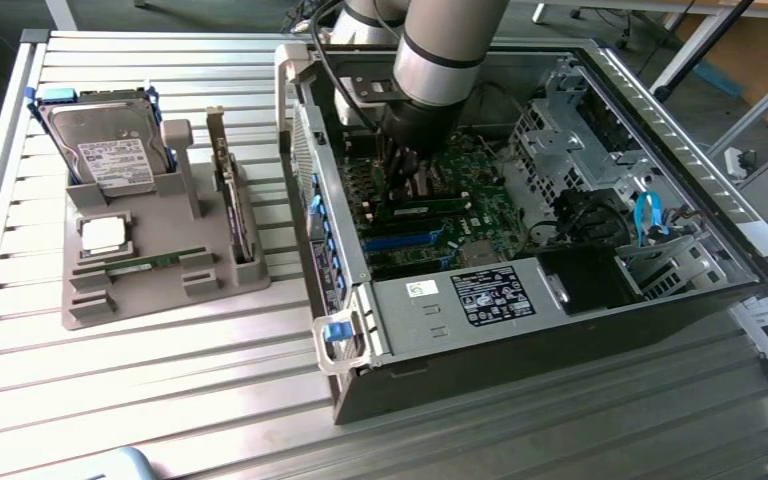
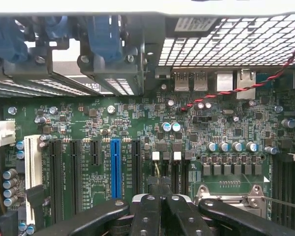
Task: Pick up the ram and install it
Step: 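Press down the ram until it locks into place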
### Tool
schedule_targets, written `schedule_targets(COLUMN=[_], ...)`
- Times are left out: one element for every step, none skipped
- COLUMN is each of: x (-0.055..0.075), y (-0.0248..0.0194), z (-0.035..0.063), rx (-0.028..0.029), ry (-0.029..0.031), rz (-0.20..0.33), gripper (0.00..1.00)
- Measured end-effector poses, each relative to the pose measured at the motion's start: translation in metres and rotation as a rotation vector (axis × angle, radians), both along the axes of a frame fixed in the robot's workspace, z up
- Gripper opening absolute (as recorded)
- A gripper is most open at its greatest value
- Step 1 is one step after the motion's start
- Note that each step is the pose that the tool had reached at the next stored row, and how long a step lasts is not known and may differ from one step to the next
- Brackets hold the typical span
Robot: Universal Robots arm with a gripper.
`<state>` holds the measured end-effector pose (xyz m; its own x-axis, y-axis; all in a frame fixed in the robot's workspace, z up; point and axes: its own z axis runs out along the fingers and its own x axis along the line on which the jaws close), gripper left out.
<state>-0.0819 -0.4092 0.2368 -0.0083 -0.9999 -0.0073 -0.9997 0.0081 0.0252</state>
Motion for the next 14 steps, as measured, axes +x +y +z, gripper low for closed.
schedule_targets(x=[-0.0002, -0.0004, -0.0006, -0.0007, -0.0008, -0.0009, -0.0009, -0.0009, -0.0009, -0.0009, -0.0009, -0.0009, -0.0009, -0.0009], y=[0.0, 0.0, 0.0, -0.0001, -0.0001, -0.0001, -0.0001, -0.0001, -0.0001, -0.0001, -0.0001, -0.0001, -0.0001, -0.0001], z=[-0.0003, -0.0006, -0.0009, -0.0014, -0.0016, -0.0022, -0.0026, -0.0029, -0.0031, -0.0034, -0.0037, -0.004, -0.0042, -0.0044], rx=[-0.0001, -0.0002, -0.0001, 0.0, -0.0001, -0.0001, 0.0, -0.0001, -0.0002, -0.0001, -0.0001, -0.0002, -0.0002, -0.0001], ry=[0.0001, 0.0001, 0.0001, 0.0001, 0.0001, 0.0002, 0.0001, 0.0001, 0.0001, 0.0001, 0.0001, 0.0001, 0.0002, 0.0001], rz=[0.0, 0.0, 0.0, 0.0, 0.0, 0.0, 0.0, 0.0, 0.0, 0.0, 0.0, 0.0, 0.0, 0.0], gripper=[0.11, 0.11, 0.11, 0.11, 0.11, 0.11, 0.11, 0.11, 0.11, 0.11, 0.11, 0.11, 0.11, 0.11])
